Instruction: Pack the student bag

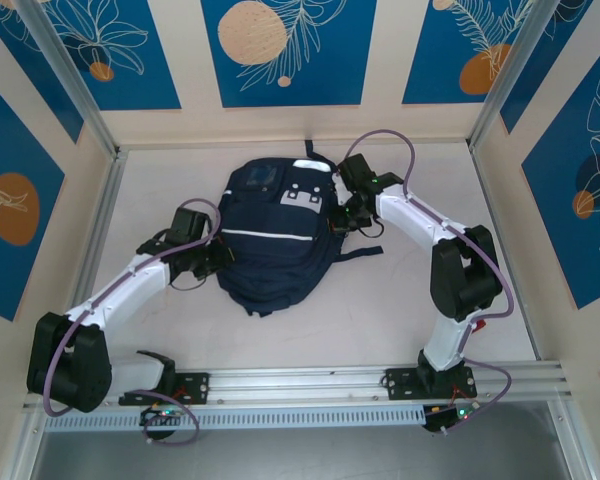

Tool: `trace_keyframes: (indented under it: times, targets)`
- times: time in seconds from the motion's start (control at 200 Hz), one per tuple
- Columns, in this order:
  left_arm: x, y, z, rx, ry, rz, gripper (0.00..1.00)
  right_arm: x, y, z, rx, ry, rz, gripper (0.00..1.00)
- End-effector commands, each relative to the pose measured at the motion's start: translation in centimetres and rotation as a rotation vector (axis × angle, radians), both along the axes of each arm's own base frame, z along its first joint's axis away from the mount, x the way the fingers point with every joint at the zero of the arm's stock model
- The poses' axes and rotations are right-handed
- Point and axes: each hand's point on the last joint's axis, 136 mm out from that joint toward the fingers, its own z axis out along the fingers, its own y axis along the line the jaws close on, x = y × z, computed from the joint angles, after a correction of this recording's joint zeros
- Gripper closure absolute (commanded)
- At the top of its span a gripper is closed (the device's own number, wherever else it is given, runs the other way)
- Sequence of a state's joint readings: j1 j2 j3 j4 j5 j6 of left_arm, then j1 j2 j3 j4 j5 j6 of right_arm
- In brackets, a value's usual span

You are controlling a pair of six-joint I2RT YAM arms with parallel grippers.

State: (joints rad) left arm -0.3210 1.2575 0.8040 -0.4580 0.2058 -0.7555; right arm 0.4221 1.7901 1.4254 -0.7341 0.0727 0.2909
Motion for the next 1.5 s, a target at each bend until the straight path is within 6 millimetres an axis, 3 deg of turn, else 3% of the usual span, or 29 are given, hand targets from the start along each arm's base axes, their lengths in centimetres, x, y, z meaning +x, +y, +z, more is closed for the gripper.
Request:
trace_keyframes:
  times: [0.0, 0.18, 0.315, 0.5, 0.72, 0.995, 1.24, 1.335, 1.495]
  targets:
    - [-1.6, 1.1, 0.7, 0.044, 0.039, -0.032, 0.97, 2.0, -1.3, 1.7, 0.018, -0.027, -0.102, 0.88]
    - [-2.0, 1.5, 2.5, 0.065, 0.028, -0.044, 0.52, -0.5, 0.0, 4.4, 0.174, -0.004, -0.060, 0.48]
    - [-1.7, 1.0, 4.1, 0.056, -0.005, -0.076, 0.42, -2.4, 1.3, 6.3, 0.305, -0.001, 0.013, 0.31]
    - [0.1, -0.4, 6.2, 0.017, -0.071, -0.097, 0.39, -3.7, 3.9, 6.1, 0.361, 0.023, 0.129, 0.21]
    - [2.9, -2.3, 7.3, 0.004, -0.113, -0.109, 0.40, -2.6, 6.6, 5.1, 0.388, 0.048, 0.181, 0.17]
    - [4.3, -2.9, 6.8, -0.010, -0.105, -0.080, 0.39, -1.5, 7.5, 2.2, 0.337, 0.066, 0.224, 0.14]
    - [5.4, -4.8, 6.8, -0.036, -0.106, -0.116, 0.38, -0.5, 7.9, 0.4, 0.294, 0.036, 0.293, 0.12]
    - [6.2, -5.7, 6.8, -0.032, -0.108, -0.127, 0.38, -1.3, 8.3, 0.4, 0.321, 0.075, 0.336, 0.12]
    - [7.7, -7.9, 6.9, -0.028, -0.123, -0.166, 0.39, -4.5, 8.5, 1.9, 0.437, 0.117, 0.382, 0.12]
